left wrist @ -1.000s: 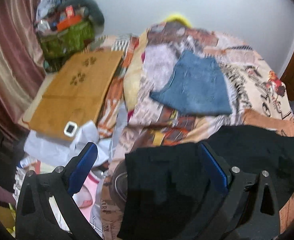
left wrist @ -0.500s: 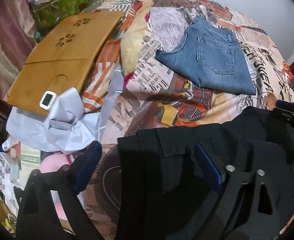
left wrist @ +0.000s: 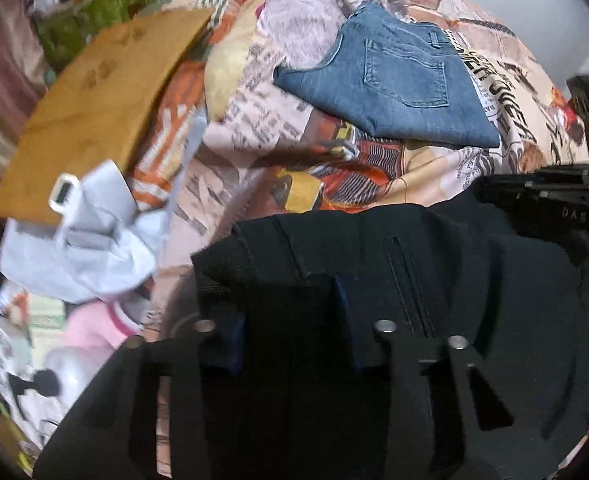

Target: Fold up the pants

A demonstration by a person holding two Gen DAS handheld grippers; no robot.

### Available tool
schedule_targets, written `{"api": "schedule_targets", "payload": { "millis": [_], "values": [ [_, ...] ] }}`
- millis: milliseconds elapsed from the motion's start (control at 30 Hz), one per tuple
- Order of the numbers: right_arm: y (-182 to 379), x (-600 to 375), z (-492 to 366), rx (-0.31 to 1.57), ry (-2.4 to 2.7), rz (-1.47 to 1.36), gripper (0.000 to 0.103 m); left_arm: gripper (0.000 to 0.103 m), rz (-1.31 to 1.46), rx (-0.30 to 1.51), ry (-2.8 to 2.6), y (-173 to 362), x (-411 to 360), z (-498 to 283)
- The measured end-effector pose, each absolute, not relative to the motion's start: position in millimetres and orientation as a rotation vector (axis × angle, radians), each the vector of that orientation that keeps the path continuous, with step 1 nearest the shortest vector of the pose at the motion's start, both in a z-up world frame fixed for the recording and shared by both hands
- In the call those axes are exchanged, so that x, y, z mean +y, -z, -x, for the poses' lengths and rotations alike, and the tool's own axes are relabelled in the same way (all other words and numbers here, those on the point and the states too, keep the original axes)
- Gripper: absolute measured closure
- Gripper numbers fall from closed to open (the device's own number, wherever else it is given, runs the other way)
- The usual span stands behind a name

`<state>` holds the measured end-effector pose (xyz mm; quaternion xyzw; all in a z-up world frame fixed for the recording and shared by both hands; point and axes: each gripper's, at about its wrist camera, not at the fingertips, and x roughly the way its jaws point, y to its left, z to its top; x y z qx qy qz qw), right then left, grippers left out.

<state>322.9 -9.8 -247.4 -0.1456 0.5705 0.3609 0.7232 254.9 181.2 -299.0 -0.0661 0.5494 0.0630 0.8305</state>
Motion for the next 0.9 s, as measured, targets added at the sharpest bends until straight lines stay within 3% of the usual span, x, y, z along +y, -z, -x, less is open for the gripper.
{"api": "schedule_targets", "payload": {
  "millis": [133, 333, 500, 600, 667, 767, 833, 900],
  "values": [
    [231.8, -8.6, -320.3, 1.165, -0.761, 0.339, 0.099, 0.081, 0.062, 1.13, -0.158, 289.1, 181.1, -258.4],
    [203.7, -4.5, -330.9, 1.026, -0.703, 0.342, 0.1, 0.082, 0.004, 1.08, -0.242, 275.6, 201.9, -276.5],
    [187.4, -20.5, -350.7, 0.989, -0.54, 0.281, 0.1, 0.08, 0.033, 1.145, -0.288, 285.1, 223.1, -292.0],
    [169.4, -43.9, -352.5, 0.999, -0.548, 0.194, 0.1, 0.069, 0.078, 1.123, -0.274, 269.4, 225.7, -281.0],
    [158.2, -52.4, -344.0, 0.982, -0.551, 0.211, 0.099, 0.049, 0.038, 1.079, -0.301, 255.0, 219.0, -271.3],
    [143.8, -67.6, -327.7, 0.978, -0.574, 0.214, 0.086, 0.032, -0.003, 1.009, -0.306, 232.2, 208.4, -252.0],
    [134.1, -80.4, -311.3, 0.959, -0.593, 0.205, 0.071, 0.025, -0.011, 0.991, -0.29, 222.7, 202.3, -239.5],
    [125.7, -91.1, -294.2, 0.939, -0.607, 0.207, 0.064, 0.022, -0.019, 0.985, -0.28, 216.4, 195.4, -226.5]
  ]
}}
